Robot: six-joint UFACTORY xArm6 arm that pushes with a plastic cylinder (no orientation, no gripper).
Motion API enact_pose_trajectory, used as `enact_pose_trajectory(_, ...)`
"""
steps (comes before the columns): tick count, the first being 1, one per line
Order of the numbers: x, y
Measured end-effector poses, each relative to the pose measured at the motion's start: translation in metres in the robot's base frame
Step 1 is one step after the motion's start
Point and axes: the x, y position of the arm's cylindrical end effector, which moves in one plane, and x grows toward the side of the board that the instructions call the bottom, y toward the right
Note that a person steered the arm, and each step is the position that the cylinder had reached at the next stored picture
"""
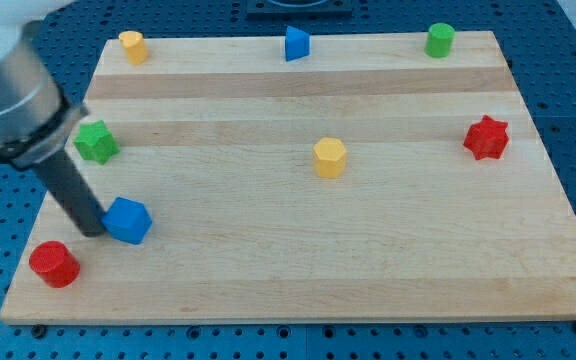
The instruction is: Slide the cube to the bottom right
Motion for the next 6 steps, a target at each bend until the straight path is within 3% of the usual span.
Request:
enact_pose_trajectory(2,0.018,0.093)
enact_pose_trajectory(6,-0.069,0.093)
